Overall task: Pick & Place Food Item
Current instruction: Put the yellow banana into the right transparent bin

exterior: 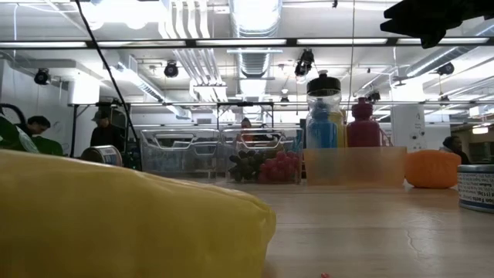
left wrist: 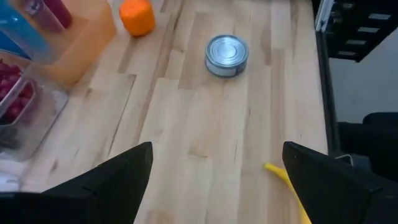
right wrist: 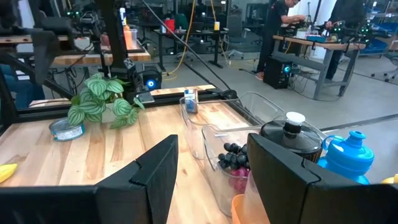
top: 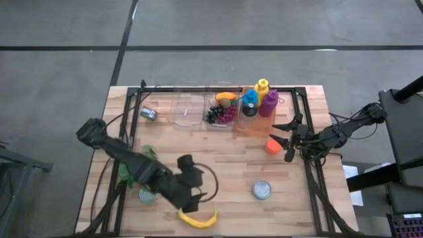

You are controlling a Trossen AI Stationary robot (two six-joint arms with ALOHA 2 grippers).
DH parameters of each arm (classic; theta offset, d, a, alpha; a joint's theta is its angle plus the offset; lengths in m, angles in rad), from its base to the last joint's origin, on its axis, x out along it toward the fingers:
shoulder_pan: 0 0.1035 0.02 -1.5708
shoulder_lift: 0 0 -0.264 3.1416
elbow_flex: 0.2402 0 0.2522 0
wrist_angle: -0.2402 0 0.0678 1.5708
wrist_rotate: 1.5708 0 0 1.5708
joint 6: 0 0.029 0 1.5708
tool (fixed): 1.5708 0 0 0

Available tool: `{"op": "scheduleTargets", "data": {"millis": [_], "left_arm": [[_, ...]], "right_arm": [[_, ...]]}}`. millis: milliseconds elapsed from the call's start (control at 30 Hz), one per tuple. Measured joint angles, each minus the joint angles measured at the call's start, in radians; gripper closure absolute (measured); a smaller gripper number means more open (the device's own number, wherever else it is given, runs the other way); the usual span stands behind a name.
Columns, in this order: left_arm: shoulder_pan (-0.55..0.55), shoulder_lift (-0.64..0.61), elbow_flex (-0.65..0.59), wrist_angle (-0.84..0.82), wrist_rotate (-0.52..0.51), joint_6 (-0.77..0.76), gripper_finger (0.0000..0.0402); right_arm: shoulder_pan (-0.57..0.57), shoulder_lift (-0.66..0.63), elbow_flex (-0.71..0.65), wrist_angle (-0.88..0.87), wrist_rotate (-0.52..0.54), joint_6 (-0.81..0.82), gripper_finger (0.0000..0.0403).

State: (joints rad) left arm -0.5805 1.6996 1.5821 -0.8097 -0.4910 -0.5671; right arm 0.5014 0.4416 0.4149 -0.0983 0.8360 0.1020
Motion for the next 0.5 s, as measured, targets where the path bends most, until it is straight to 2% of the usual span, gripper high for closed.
{"op": "scheduleTargets", "data": {"millis": [233,500], "left_arm": [[-0.082,0.005,-0.047,0.039,-0.033,-0.056,0.0038],[-0.126,0.005,-0.179,0.227,-0.006,-0.080,0.0037]], "right_arm": [[0.000,0.000,0.000,0.000,0.000,0.001,0.0213],[0.000,0.000,0.000,0.000,0.000,0.000,0.0213]]}}
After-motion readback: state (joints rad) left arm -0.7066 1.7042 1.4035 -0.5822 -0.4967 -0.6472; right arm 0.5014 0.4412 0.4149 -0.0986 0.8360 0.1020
